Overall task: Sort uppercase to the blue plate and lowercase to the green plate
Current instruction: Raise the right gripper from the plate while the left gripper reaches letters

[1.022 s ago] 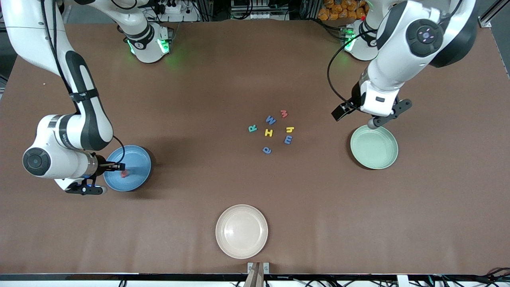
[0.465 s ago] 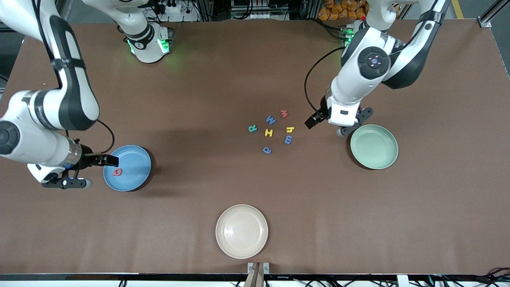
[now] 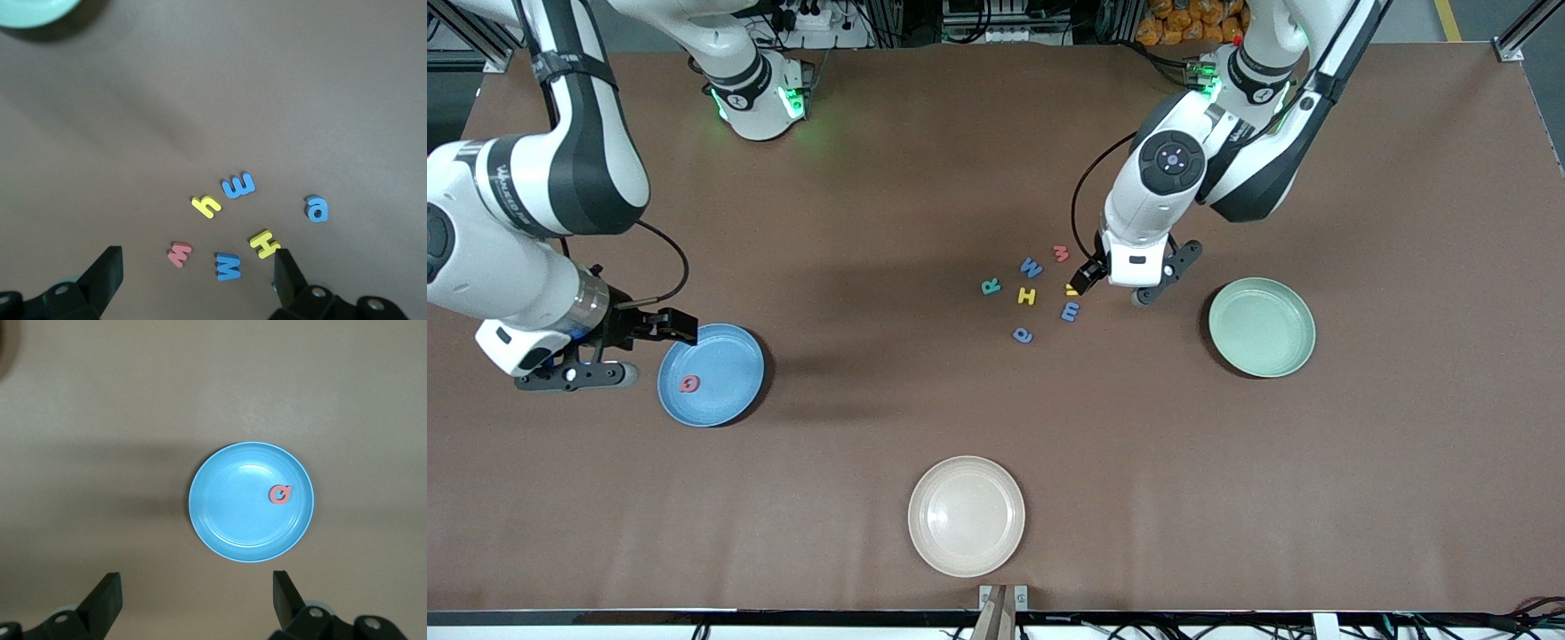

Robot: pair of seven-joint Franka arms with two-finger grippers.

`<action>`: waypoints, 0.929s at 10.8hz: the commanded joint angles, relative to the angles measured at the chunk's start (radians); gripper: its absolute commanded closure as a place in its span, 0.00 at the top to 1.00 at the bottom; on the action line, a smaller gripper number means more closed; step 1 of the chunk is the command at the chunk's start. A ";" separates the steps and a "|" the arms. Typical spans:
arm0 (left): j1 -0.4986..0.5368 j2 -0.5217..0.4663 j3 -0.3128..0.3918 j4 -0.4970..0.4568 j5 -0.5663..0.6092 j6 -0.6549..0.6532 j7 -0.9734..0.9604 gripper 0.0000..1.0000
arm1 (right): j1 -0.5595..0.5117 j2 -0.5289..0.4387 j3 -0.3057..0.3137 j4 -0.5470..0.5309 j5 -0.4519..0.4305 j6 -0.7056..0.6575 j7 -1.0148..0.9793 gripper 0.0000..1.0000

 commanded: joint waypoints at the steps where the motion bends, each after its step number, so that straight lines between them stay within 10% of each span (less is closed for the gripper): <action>1: -0.009 0.030 0.007 0.008 0.024 0.019 -0.074 1.00 | -0.006 -0.093 -0.003 -0.033 0.003 -0.030 -0.007 1.00; 10: -0.215 0.128 0.159 -0.041 0.025 0.177 -0.408 1.00 | -0.041 -0.228 0.000 -0.038 0.002 -0.093 -0.014 1.00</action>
